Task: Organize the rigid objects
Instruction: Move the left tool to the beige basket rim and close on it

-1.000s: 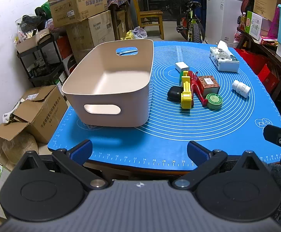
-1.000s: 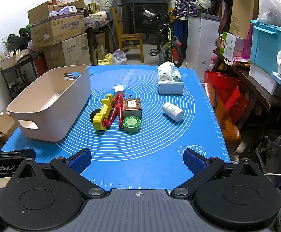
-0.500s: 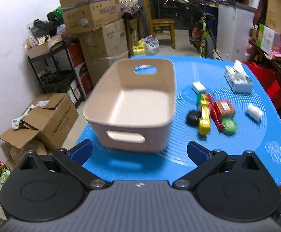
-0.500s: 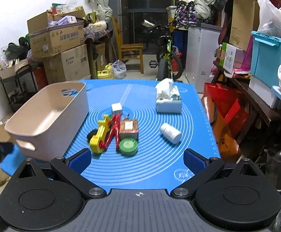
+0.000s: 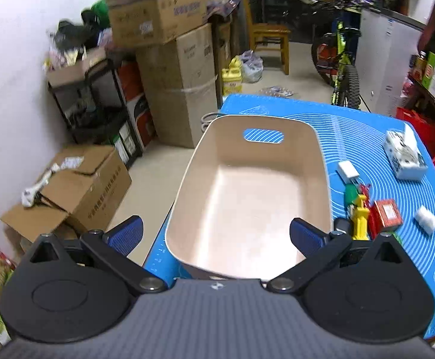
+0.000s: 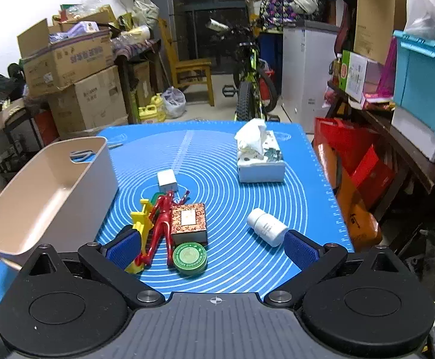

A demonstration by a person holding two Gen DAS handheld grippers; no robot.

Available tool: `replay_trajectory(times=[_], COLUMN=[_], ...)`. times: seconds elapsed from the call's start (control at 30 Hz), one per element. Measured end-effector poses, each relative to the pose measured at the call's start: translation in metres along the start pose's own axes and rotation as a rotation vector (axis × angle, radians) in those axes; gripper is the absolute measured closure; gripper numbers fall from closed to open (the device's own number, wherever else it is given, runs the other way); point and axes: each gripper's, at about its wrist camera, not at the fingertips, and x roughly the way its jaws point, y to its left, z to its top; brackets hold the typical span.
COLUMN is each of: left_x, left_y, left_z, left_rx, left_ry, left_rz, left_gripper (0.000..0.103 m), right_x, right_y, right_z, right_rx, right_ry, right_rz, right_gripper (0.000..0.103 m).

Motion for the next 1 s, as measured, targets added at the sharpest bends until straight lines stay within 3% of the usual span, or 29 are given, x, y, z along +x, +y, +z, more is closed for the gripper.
replay_trajectory(times=[0.13,0.27,0.4,0.6,0.67,0.93,1.0], left_x=[0.024,0.056,0.082,0.121,0.129,0.146,0.15], left_y=[0.022,0.045,0.051,0.054,0.053,0.048,0.051], left_z=[0.014,0.021,0.025,0.02,0.015,0.008,0.01], left_rx=[-0.051,-0.085,-0.066,-0.061,-0.05,0.003,-0.013], left_ry=[0.029,0.107,0.148,0.208,0.227,0.243,0.25], left_rz=[0.023,0.042,0.077,0.054,0.047,0.013,-0.005], left_gripper=[0.0,0.0,0.0,0.002,0.013,0.016,0.021], right_x=[0.032,0.065,0.098,0.138,0.148,0.154,0.153], right_y=[0.007,0.015,0.024,0.038,0.039,0.034,0.034], right_z=[0.002,0.001,-0.003,-0.018,-0.022,-0.032,-0.033], right_rx=[-0.03,-0.039,-0.061,-0.13,-0.139,-0.118,-0.118], right_ry=[0.024,0.059,0.102,0.173,0.193,0.2,0.192], right_rz=[-0.016,-0.02,-0.025,-0.042,-0.049,-0.057,-0.06], right_gripper=[0.002,0.002,0.002,0.002,0.004,0.005,0.005])
